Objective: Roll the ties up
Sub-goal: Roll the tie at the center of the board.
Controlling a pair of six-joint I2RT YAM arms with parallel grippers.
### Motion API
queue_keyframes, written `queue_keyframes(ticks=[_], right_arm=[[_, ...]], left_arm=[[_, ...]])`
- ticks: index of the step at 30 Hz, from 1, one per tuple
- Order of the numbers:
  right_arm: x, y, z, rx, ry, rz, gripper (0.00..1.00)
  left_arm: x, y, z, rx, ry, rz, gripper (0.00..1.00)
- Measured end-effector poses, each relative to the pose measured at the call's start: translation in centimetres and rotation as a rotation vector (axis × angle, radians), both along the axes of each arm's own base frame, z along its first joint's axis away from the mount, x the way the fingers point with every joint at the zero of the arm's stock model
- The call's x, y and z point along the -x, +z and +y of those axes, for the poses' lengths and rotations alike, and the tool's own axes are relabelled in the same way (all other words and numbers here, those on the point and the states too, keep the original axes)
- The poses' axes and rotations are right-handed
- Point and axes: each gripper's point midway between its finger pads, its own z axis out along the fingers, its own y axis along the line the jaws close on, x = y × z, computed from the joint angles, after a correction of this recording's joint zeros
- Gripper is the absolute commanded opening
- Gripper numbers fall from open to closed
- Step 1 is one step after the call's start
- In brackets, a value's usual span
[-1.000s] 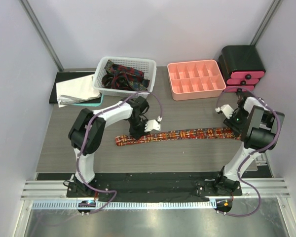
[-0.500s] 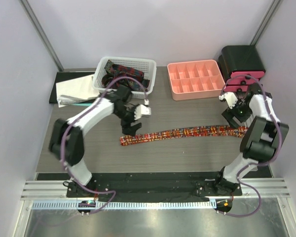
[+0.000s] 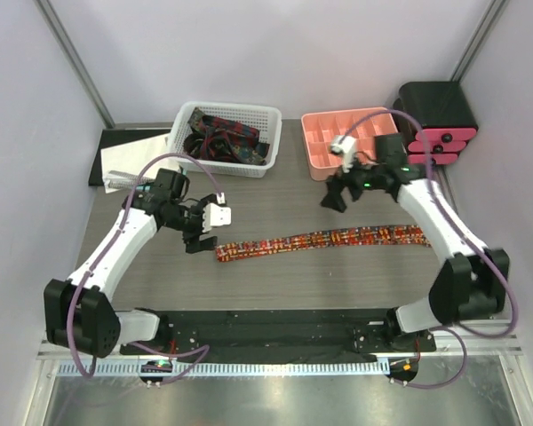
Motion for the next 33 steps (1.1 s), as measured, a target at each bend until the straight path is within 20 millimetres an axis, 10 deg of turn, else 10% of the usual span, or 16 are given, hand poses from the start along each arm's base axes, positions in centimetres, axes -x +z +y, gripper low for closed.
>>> queue_keyframes(ticks=[4,11,17,33], right_arm=[[0.9,-4.3,8.3,-0.057,0.103,0.22,0.87],[4.1,-9.4,16.8,-0.153,0.05,0.502,0.35],[3.6,-11.4,22.1,-0.275,-0.02,0.647,0.26],[7.8,-13.5,30.6,-0.411,-0.032,0.887,0.16]], left_arm=[[0.3,-1.8,2.0,-0.026,-0.004,0.083,0.7],[0.8,-3.2,1.3,0.115,0.134,0.231,0.7],[3.3,-7.8,2.0,0.118,0.202,0.252,0.72],[0.2,-11.3,2.2,0.087,0.211,0.176,0.56]])
